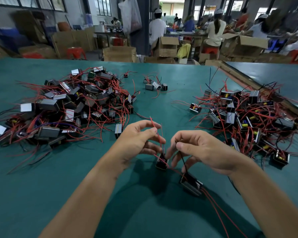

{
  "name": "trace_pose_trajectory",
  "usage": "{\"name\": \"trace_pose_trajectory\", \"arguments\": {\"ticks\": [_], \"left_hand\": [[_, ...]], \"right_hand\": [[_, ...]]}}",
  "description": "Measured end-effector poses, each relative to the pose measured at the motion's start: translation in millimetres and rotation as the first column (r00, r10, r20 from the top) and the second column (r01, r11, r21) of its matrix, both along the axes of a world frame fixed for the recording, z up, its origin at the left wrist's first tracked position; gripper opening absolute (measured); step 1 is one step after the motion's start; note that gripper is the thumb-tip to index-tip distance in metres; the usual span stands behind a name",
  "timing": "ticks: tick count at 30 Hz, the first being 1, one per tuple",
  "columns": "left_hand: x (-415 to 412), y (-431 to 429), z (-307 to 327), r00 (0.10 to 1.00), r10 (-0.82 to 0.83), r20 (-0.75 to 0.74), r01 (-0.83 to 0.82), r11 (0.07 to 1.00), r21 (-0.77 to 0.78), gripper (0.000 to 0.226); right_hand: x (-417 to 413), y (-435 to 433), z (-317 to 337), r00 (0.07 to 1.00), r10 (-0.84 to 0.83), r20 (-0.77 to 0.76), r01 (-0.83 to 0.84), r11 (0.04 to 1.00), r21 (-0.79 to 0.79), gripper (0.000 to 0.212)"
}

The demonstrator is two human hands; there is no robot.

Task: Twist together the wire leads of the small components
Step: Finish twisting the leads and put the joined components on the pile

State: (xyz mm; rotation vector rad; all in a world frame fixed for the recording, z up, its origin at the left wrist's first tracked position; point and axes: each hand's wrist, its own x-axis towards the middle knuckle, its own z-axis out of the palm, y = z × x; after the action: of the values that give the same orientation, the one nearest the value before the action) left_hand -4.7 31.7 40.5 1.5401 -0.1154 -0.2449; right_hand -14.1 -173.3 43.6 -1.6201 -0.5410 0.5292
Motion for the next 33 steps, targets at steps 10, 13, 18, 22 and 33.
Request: {"name": "trace_pose_trajectory", "arguments": {"ticks": [10,13,18,22,33], "left_hand": [[-4,20,-1,0.876,-0.483,0.006,0.482,0.875,0.049,0.099],[-4,9,-2,0.912,-0.406,0.063,0.394,0.908,0.144,0.058],[-7,-3,-9,0.967,-0.247,0.063,0.232,0.955,0.182,0.01],[-9,-11,-10,0.98,-0.184,0.077,0.17,0.974,0.152,0.017],[-1,-10,-17,0.876,-0.204,0.438,-0.071,0.842,0.535,0.018]], "right_hand": [[5,-5,0,0.986,-0.166,0.0,0.166,0.986,-0.033,0.017],[6,-4,1,0.986,-0.164,-0.012,0.164,0.986,-0.023,0.018],[5,-3,0,0.998,-0.057,-0.015,0.057,0.998,0.002,0.016],[-1,0,1,0.999,0.044,-0.032,-0.043,0.999,0.027,0.014],[3,3,-2,0.965,-0.196,0.174,0.193,0.981,0.037,0.02]]}}
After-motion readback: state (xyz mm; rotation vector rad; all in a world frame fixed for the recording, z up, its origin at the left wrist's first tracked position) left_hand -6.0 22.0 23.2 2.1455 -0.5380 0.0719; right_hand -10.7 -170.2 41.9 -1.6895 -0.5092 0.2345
